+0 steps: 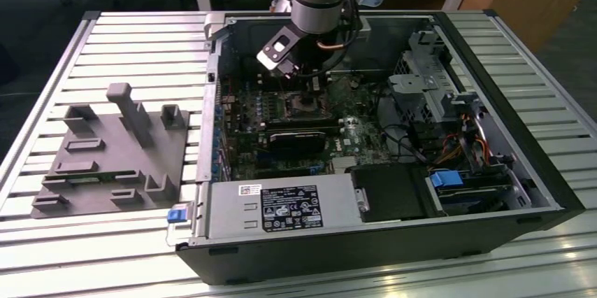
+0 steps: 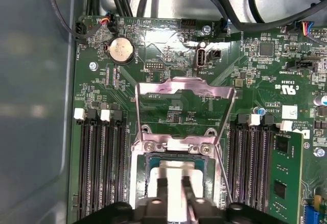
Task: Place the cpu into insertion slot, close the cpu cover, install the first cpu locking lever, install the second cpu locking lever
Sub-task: 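Place the cpu into insertion slot, then close the cpu cover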
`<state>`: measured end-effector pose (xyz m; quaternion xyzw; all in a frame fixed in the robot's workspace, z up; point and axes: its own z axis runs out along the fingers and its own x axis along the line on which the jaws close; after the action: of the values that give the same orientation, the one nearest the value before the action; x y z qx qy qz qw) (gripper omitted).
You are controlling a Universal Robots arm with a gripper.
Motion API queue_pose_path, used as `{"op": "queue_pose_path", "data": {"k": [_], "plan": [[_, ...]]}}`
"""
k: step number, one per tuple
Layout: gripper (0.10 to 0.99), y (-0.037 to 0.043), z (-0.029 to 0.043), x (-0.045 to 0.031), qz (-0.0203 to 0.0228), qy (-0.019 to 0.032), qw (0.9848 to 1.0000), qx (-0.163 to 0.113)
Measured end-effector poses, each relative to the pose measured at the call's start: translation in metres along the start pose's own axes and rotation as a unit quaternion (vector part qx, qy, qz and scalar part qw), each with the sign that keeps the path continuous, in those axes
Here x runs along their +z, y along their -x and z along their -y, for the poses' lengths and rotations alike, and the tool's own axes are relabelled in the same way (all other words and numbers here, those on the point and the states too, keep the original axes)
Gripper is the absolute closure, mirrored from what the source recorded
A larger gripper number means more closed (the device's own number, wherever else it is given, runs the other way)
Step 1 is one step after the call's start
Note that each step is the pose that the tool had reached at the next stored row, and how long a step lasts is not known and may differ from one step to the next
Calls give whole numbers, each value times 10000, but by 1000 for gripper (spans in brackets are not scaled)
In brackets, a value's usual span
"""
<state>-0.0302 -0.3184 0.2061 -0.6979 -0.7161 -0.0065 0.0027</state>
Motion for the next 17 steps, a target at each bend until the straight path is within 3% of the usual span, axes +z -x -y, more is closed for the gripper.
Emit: {"op": "queue_pose_path", "data": {"k": [3,17], "plan": [[969,0,-1,-10,3,0,10000,0],[969,0,-3,-63,6,-1,10000,0]]}}
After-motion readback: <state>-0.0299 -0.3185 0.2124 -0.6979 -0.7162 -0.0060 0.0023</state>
